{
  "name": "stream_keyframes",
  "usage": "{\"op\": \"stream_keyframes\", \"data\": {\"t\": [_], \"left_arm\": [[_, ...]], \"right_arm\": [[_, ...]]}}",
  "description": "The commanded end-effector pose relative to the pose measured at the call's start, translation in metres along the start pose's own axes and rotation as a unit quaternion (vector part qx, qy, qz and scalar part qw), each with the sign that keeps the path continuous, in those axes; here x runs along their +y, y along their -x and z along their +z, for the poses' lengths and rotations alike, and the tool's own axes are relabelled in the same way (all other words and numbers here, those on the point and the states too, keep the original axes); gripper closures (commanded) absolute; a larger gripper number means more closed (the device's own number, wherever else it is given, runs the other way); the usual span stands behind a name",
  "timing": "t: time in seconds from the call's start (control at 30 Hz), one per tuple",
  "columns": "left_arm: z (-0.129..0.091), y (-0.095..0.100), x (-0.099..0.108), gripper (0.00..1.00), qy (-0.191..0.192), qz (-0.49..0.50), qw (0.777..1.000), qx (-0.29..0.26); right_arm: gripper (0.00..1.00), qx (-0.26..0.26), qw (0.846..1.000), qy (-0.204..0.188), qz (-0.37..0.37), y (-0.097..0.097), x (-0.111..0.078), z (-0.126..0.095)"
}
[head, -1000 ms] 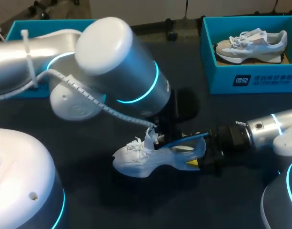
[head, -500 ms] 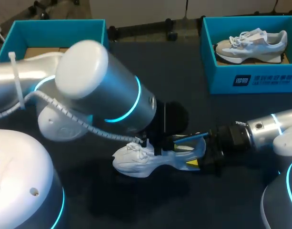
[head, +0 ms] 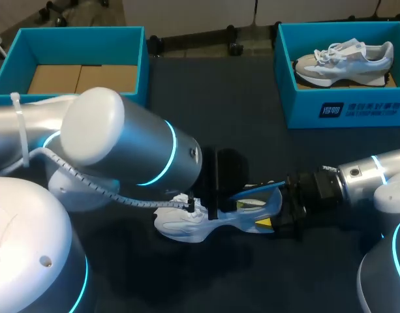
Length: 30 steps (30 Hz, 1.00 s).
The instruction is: Take the shoe out of the shoebox, open the shoe tongue, remove and reinsert the insole, then place the shoe into the shoebox
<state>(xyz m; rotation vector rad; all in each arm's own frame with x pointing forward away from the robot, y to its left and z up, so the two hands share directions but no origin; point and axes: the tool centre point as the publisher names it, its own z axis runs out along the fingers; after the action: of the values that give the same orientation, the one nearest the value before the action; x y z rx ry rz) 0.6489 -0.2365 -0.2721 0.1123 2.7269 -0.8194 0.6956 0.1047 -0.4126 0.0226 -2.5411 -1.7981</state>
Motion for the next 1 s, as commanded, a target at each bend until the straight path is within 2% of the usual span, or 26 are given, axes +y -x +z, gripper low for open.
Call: {"op": "stream_keyframes", "data": {"t": [0.03, 0.17, 0.43, 0.63, 0.67, 0.7, 1.0], "left_arm": [[0.017, 0.001, 0.001, 0.33, -0.022, -0.001, 1.000, 0.000], [0.028, 0.003, 0.002, 0.28, -0.026, -0.005, 1.000, 0.002], [0.047, 0.005, -0.007, 0.31, -0.021, -0.011, 1.000, -0.005], [0.060, 0.007, -0.011, 0.36, -0.022, -0.017, 1.000, -0.004], [0.061, 0.008, -0.011, 0.40, -0.022, -0.019, 1.000, -0.004], [0.063, 0.009, -0.011, 0.50, -0.022, -0.020, 1.000, -0.005], [0.071, 0.017, -0.010, 0.56, -0.017, -0.033, 0.999, -0.003]], "right_arm": [[1.00, -0.001, 1.000, -0.002, 0.000, -0.001, 0.001, 0.001], [1.00, -0.001, 1.000, -0.002, 0.000, -0.001, 0.001, 0.001], [1.00, -0.001, 1.000, -0.002, 0.000, -0.001, 0.001, 0.001], [1.00, -0.001, 1.000, -0.002, 0.000, -0.001, 0.001, 0.001], [1.00, -0.001, 1.000, -0.002, 0.000, -0.001, 0.001, 0.001], [1.00, -0.001, 1.000, -0.002, 0.000, -0.001, 0.001, 0.001], [1.00, -0.001, 1.000, -0.002, 0.000, -0.001, 0.001, 0.001]]}}
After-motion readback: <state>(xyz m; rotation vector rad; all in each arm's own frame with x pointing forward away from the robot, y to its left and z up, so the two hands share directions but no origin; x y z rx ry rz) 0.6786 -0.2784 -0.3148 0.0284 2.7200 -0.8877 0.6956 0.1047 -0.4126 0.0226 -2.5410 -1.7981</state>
